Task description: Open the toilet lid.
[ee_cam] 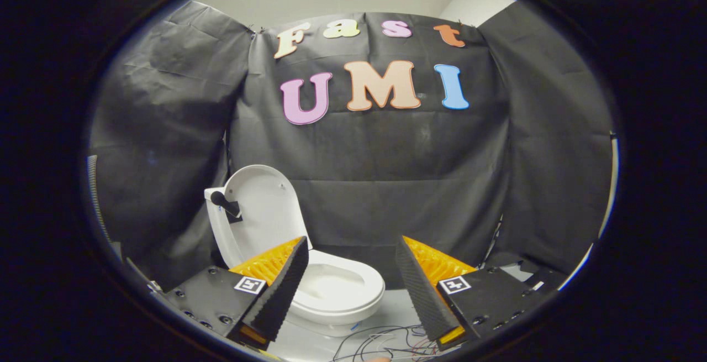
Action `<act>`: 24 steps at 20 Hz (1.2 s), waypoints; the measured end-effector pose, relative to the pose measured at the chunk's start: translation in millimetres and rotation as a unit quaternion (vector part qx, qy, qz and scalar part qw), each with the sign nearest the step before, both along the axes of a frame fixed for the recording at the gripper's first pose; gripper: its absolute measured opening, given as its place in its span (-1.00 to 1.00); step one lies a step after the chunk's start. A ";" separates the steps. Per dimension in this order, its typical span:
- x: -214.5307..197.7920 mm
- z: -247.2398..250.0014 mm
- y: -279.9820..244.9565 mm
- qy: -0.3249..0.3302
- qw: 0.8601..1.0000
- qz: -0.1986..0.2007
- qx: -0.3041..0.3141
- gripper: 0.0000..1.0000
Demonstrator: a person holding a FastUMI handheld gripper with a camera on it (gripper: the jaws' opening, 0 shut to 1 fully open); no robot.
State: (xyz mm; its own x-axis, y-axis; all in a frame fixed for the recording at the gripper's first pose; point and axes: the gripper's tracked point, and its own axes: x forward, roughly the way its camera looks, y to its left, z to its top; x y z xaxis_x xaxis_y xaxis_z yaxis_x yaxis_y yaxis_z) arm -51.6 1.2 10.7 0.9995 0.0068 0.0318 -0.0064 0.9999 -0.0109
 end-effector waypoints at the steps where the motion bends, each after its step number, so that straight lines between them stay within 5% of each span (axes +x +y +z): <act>1: 0.2 0.5 0.1 0.000 1.000 0.000 0.000 0.96; 24: 0.2 -2.7 -0.6 0.001 1.000 -0.001 0.000 0.96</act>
State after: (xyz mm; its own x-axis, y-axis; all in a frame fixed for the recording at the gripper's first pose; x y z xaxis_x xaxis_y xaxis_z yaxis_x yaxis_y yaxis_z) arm -51.4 0.6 8.0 0.9995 0.0041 0.0298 -0.0038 0.9999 -0.0102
